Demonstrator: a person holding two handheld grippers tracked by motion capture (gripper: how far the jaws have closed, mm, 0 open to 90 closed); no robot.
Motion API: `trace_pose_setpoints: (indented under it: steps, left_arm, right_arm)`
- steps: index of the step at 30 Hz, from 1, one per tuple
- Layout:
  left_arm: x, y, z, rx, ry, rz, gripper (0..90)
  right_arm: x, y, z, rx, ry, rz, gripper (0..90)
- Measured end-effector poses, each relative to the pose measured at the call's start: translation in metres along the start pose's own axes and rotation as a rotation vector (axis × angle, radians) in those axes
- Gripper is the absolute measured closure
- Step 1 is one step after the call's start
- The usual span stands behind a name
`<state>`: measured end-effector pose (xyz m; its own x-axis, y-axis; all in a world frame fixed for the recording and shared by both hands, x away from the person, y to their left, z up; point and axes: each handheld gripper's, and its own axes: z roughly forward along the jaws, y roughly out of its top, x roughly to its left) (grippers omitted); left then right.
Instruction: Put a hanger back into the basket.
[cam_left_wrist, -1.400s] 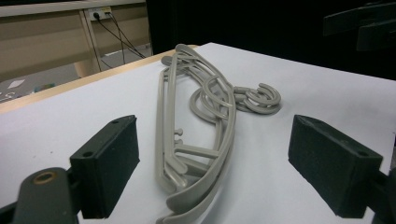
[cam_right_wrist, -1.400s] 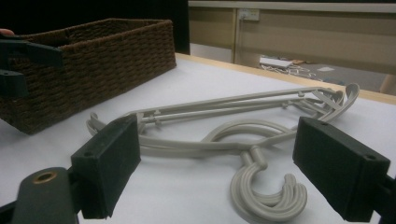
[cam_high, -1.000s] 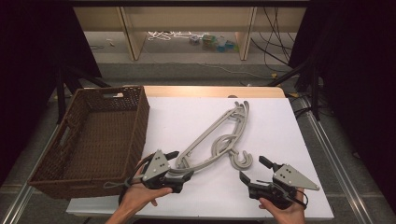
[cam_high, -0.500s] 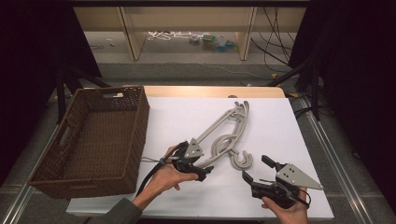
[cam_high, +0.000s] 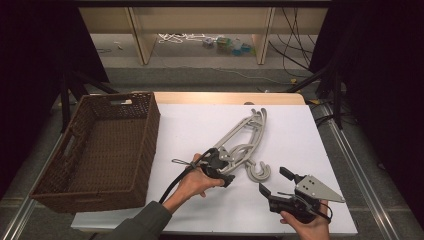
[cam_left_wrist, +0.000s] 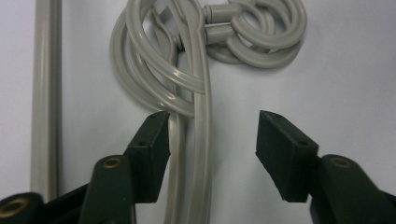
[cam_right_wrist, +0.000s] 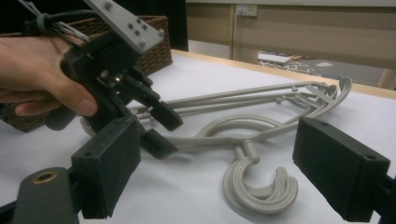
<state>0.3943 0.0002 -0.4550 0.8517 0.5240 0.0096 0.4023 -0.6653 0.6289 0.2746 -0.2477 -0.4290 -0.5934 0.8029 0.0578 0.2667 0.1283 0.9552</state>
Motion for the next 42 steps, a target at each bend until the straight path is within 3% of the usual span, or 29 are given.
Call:
trace_pose_setpoints:
  steps: [3,4,5,8,11,16,20,22,26,30,31,33,37,38,42]
  left_arm:
    - [0.002,0.003,0.005,0.021,0.002,-0.011,52.7]
    - [0.003,0.004,0.005,0.04,-0.008,0.005,54.3]
    - [0.003,0.005,0.007,0.028,-0.001,-0.012,54.6]
    - [0.004,0.008,0.01,0.068,-0.018,-0.013,57.8]
    - [0.003,0.009,0.014,0.066,0.015,-0.025,60.6]
    - [0.008,0.01,0.016,0.078,0.009,-0.048,68.3]
    - [0.011,0.01,0.016,0.09,-0.023,-0.088,73.6]
    - [0.011,0.01,0.015,0.09,-0.034,-0.088,79.1]
    - [0.01,0.011,0.014,0.093,-0.046,-0.099,79.9]
    - [0.012,0.012,0.008,0.06,-0.053,-0.097,80.5]
    - [0.014,0.013,0.005,0.016,-0.079,-0.145,80.6]
    - [0.018,0.015,-0.002,0.008,-0.081,-0.118,80.6]
    - [0.021,0.017,-0.012,-0.096,-0.103,-0.21,80.8]
    - [0.022,0.018,-0.016,-0.112,-0.106,-0.212,80.9]
    - [0.025,0.022,-0.026,-0.209,-0.128,-0.292,81.5]
  right_arm:
    - [0.0,0.0,0.0,0.001,0.007,-0.001,15.9]
    - [0.0,0.0,0.0,-0.003,0.01,0.001,15.9]
    - [0.0,0.0,0.001,-0.006,0.011,0.005,15.9]
    - [-0.001,-0.001,0.002,-0.014,0.012,0.003,15.9]
    - [-0.001,0.0,0.0,-0.01,0.003,-0.001,15.9]
    - [-0.001,0.0,0.001,-0.009,0.007,-0.001,15.9]
    - [0.0,-0.001,0.002,-0.014,0.02,0.006,15.9]
    - [0.0,0.0,0.001,-0.01,0.015,0.002,15.9]
    - [-0.001,-0.001,0.002,-0.015,0.019,0.006,16.0]
    - [-0.002,-0.001,0.001,-0.008,0.01,-0.006,16.0]
    - [-0.001,-0.001,0.002,-0.018,0.019,0.006,16.0]
    - [-0.001,0.0,0.002,-0.006,0.007,-0.003,16.0]
    - [0.0,-0.001,0.003,0.006,0.022,-0.006,16.0]
    - [0.0,-0.001,0.003,0.004,0.026,-0.005,16.0]
    - [0.0,-0.001,0.003,0.004,0.015,-0.002,16.0]
